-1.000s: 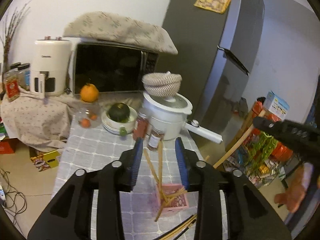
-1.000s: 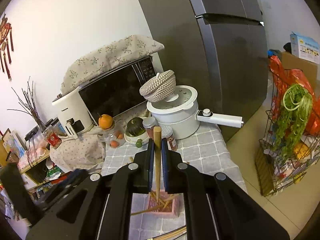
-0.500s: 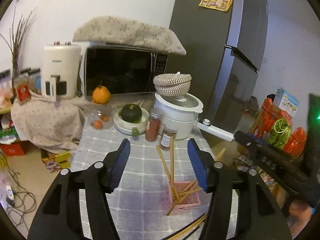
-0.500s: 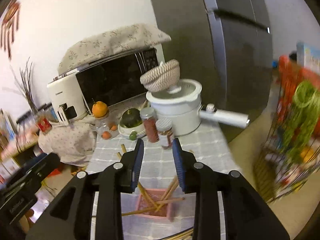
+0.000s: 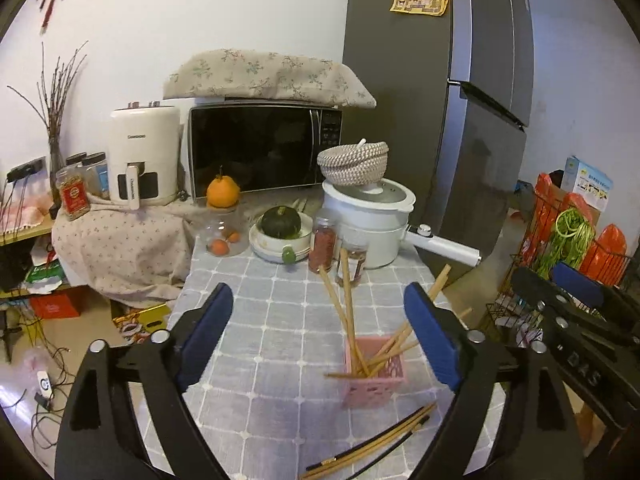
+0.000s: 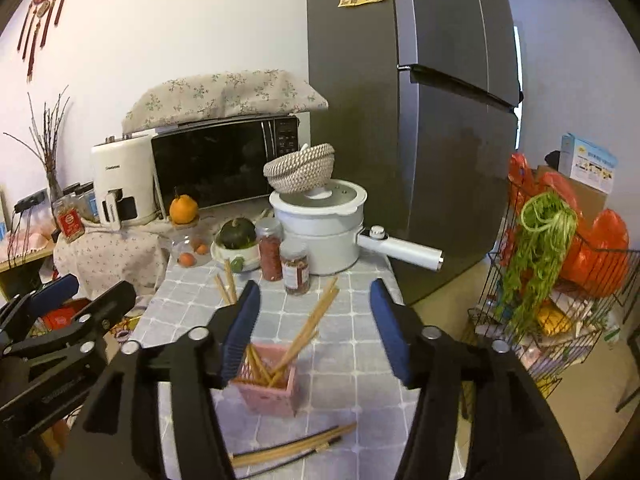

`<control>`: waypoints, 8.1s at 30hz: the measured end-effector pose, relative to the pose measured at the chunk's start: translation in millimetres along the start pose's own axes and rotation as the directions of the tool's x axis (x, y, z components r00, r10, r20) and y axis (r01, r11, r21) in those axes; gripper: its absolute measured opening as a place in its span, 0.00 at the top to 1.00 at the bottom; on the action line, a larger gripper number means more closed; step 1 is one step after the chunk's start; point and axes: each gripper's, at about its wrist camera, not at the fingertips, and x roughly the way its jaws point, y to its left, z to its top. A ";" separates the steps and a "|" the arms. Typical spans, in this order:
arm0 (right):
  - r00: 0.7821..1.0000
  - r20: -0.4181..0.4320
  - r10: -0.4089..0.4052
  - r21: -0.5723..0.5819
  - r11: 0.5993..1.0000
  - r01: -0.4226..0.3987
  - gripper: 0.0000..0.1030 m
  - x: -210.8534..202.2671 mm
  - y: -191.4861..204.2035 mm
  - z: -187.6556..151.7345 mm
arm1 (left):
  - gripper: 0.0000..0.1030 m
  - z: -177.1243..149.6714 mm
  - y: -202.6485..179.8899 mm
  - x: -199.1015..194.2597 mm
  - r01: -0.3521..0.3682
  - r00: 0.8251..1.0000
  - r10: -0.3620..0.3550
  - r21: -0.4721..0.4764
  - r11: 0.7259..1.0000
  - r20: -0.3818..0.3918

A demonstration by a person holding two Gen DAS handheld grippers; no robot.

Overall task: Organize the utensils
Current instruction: 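Withdraw both open tools from the pink basket, then lower the left tool onto the chopstick pile and pinch one chopstick, then lower the right tool onto the pile and pinch a chopstick while the left tool holds its chopstick upright, then carry both chopsticks over the pink basket and open both tools to drop them in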

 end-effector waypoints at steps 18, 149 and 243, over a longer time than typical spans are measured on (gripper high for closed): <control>0.989 -0.107 -0.098 0.148 0.983 0.113 0.06 -12.1 -54.2 -58.6 | 0.07 -46.0 -26.2 3.2 0.022 0.992 -0.007 0.122 0.992 -0.126; 0.720 -0.686 0.107 0.516 0.769 0.377 0.93 151.3 -84.7 -186.6 | 0.94 -78.5 49.4 -15.6 0.466 0.800 -0.436 -0.031 0.884 -0.412; 0.993 -0.084 0.085 -0.035 0.995 -0.088 0.77 32.2 43.9 3.8 | 0.56 -18.3 44.6 19.8 0.025 0.990 -0.034 -0.067 0.997 -0.136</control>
